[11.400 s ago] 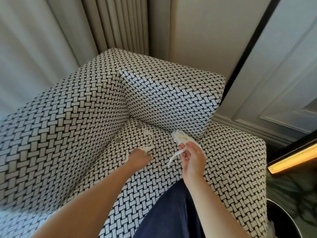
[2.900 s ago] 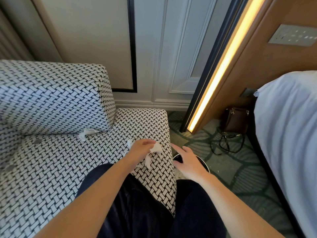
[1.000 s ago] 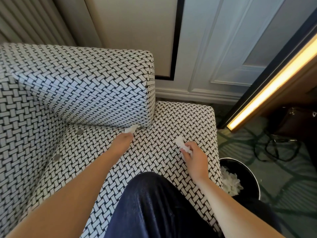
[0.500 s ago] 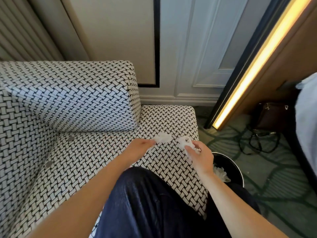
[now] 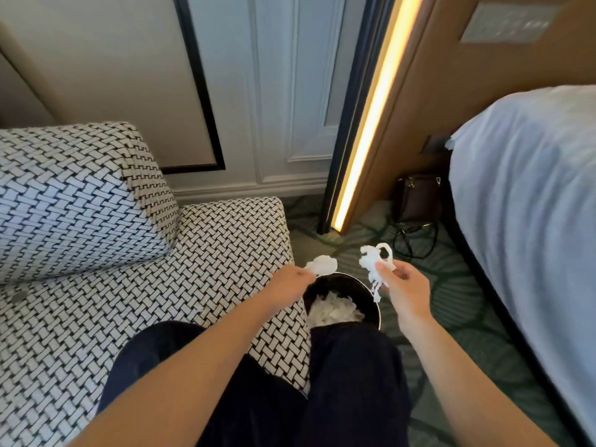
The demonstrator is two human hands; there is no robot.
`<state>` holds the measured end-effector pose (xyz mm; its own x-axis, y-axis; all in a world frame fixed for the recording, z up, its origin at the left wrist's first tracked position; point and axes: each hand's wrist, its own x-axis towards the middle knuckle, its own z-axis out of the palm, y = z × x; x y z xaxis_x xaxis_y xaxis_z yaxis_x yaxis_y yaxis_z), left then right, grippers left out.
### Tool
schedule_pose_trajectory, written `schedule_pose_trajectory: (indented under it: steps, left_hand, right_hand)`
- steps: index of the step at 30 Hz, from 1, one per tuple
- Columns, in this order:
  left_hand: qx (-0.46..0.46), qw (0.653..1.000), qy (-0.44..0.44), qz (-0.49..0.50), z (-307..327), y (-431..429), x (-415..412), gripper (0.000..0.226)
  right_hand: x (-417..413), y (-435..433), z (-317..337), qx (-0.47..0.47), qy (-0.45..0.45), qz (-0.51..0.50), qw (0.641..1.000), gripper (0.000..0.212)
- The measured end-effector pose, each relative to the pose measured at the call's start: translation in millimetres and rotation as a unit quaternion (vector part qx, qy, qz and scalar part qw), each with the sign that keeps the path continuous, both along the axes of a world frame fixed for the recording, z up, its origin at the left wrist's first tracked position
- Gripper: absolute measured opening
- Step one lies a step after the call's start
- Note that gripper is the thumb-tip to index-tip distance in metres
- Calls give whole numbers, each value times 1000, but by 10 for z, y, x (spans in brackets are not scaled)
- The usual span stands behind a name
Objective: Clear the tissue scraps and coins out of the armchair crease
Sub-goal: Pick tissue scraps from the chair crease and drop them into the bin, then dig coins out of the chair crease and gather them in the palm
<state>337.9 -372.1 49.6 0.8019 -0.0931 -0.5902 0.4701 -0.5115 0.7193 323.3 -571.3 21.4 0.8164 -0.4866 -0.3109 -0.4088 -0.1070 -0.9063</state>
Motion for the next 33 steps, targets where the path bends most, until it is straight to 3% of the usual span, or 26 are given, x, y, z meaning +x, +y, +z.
schedule_pose_trajectory:
  steps: [6, 9, 13, 16, 19, 25, 29, 33]
  left_hand:
    - [-1, 999, 19, -27, -145, -371, 74, 24]
    - [-37, 997, 38, -55, -196, -418, 60, 27]
    - [-35, 997, 38, -66, -192, -388, 43, 35]
    - [-27, 997, 43, -60, -175, -330, 51, 34]
    - [-19, 998, 37, -55, -158, -247, 76, 34]
    - [-27, 999, 10, -37, 13, 28, 33, 16]
    - [-15, 1000, -1, -12, 85, 360, -40, 40]
    - [-28, 998, -28, 49, 134, 859, -208, 44]
  right_hand:
    - [-108, -308, -50, 48, 38, -37, 997, 14]
    - [-86, -377, -90, 110, 63, -63, 990, 21]
    - [-40, -379, -118, 209, 112, -94, 967, 14]
    - [-6, -341, -183, 241, 143, -84, 956, 28]
    - [1, -272, -175, 236, 163, -24, 958, 27]
    - [-8, -82, -19, 218, 193, 58, 955, 50]
    - [-1, 155, 160, 213, 165, 95, 958, 42]
    - [42, 602, 321, 197, 141, 133, 961, 36]
